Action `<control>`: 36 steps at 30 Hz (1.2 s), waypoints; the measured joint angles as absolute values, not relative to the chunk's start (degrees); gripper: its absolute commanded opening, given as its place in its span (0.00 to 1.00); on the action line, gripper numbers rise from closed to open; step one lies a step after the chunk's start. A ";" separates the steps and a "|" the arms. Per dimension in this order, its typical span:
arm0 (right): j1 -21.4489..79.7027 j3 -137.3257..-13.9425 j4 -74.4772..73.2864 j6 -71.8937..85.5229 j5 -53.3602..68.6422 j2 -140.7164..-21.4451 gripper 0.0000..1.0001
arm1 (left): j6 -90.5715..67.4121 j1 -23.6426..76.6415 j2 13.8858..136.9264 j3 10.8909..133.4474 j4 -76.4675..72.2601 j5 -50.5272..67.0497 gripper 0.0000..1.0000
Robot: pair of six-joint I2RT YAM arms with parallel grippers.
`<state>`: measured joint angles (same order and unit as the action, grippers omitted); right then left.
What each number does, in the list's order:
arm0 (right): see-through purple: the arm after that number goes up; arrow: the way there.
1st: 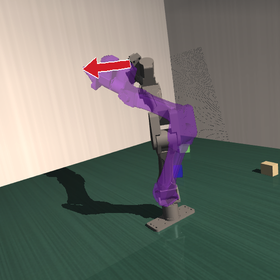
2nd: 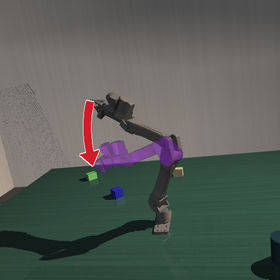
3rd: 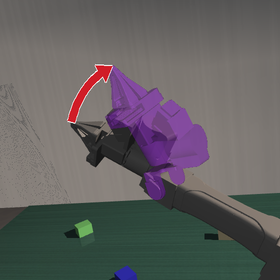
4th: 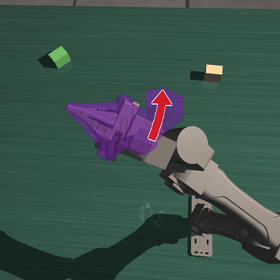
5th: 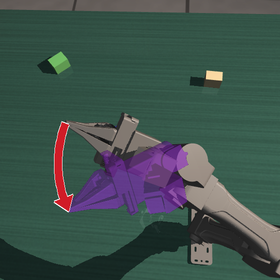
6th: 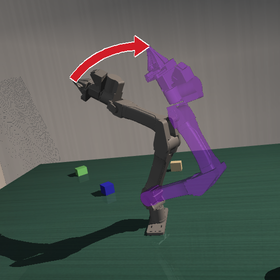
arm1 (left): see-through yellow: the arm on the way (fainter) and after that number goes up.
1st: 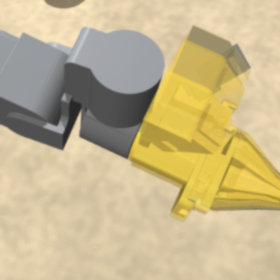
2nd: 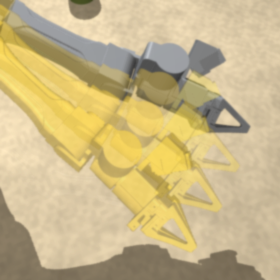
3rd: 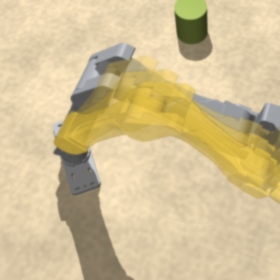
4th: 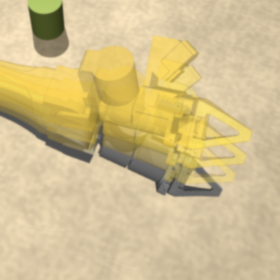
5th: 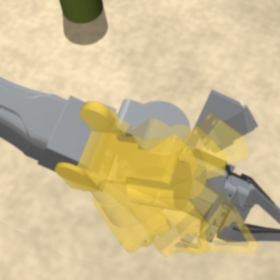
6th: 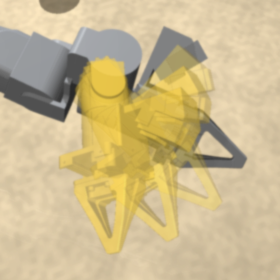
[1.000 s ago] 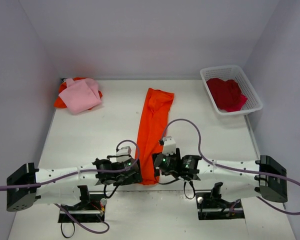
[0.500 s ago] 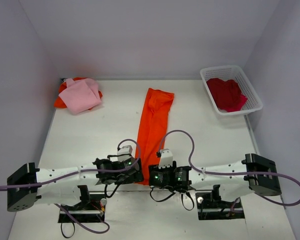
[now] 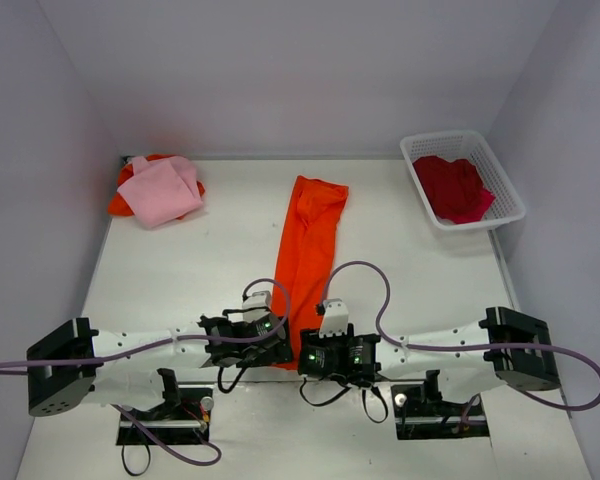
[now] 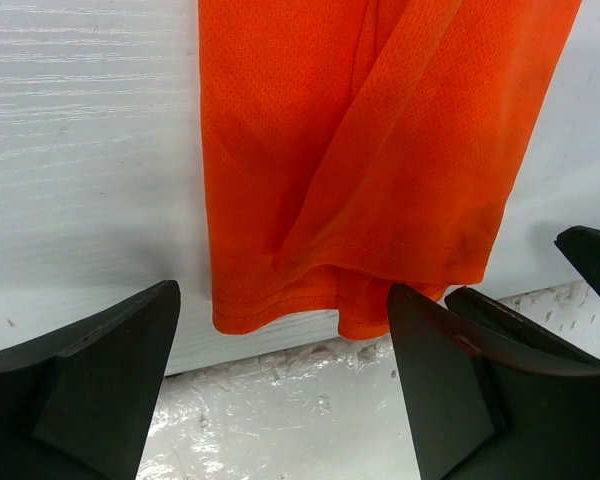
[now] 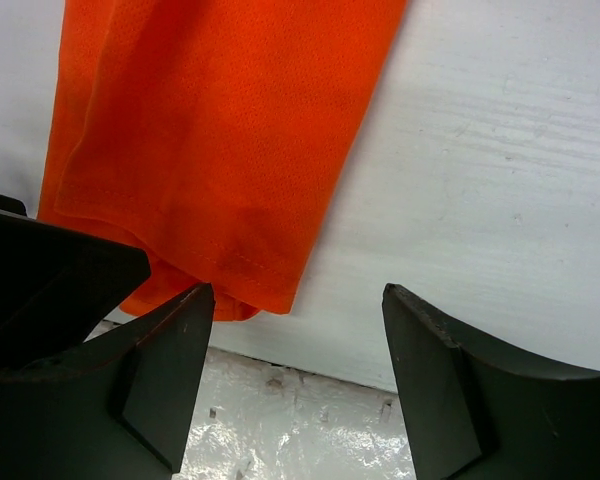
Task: Fold and stack the t-shirts
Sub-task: Grab the bottom of the folded rectangular tshirt with both arms
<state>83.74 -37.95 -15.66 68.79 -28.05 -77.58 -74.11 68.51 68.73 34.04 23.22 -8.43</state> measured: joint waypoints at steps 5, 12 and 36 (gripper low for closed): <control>83.74 -37.93 -15.62 69.06 -28.77 -79.05 0.61 | -74.08 68.51 69.34 34.00 22.39 -8.38 0.79; 84.77 -39.27 -15.44 69.34 -29.67 -84.66 0.59 | -74.11 68.51 69.23 33.06 21.19 -8.43 0.79; 85.23 -42.48 -15.07 69.49 -30.46 -88.09 0.59 | -73.54 68.49 69.87 30.76 16.78 -7.97 0.20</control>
